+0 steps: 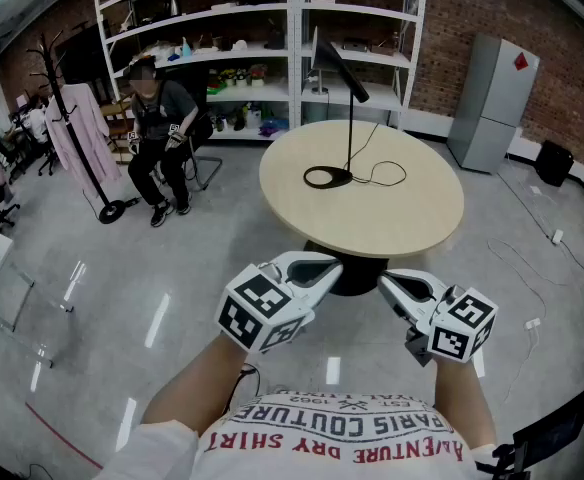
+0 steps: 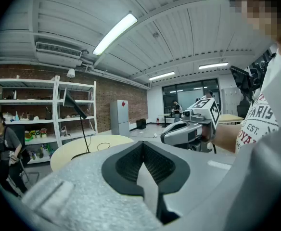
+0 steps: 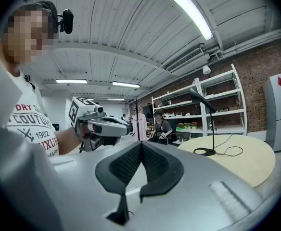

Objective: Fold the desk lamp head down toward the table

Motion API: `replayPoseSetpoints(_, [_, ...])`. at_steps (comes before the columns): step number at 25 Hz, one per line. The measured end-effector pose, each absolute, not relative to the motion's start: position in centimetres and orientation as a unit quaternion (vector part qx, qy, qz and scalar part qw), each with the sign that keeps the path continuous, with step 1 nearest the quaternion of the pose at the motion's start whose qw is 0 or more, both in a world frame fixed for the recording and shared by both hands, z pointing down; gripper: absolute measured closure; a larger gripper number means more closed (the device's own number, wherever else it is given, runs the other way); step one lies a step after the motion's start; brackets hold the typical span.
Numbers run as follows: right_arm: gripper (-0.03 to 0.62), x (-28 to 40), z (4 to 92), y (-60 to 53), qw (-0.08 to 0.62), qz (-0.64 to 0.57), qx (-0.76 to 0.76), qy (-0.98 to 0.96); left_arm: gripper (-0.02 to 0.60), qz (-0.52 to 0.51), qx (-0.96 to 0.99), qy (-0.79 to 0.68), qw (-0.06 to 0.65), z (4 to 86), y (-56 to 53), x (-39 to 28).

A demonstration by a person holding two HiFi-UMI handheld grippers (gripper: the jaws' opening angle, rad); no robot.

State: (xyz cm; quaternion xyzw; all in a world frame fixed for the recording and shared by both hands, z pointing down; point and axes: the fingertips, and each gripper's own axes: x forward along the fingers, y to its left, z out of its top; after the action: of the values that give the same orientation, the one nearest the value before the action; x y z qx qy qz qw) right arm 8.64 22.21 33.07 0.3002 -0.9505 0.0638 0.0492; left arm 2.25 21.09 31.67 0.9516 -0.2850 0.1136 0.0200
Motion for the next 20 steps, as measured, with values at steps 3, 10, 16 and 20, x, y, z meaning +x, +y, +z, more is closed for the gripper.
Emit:
replayPoseSetpoints(3, [0.592, 9.1, 33.7, 22.2, 0.056, 0.061, 0.302, -0.95, 0.578, 0.109, 0.954, -0.279, 0.025, 31.6, 21.2, 2.9])
replayPoseSetpoints(10, [0.592, 10.6, 34.8, 22.6, 0.056, 0.067, 0.313, -0.946, 0.579, 0.115, 0.956, -0.267, 0.03, 32.8, 21.4, 4.4])
replayPoseSetpoints(16, [0.592, 11.5, 34.5, 22.5, 0.057, 0.059, 0.322, -0.943, 0.578, 0.131, 0.958, -0.253, 0.029, 33.6, 21.1, 5.7])
replayPoseSetpoints(20, [0.592, 11.9, 34.5, 22.6, 0.05, 0.059, 0.326, -0.942, 0.579, 0.118, 0.96, -0.254, 0.025, 32.8, 21.1, 5.8])
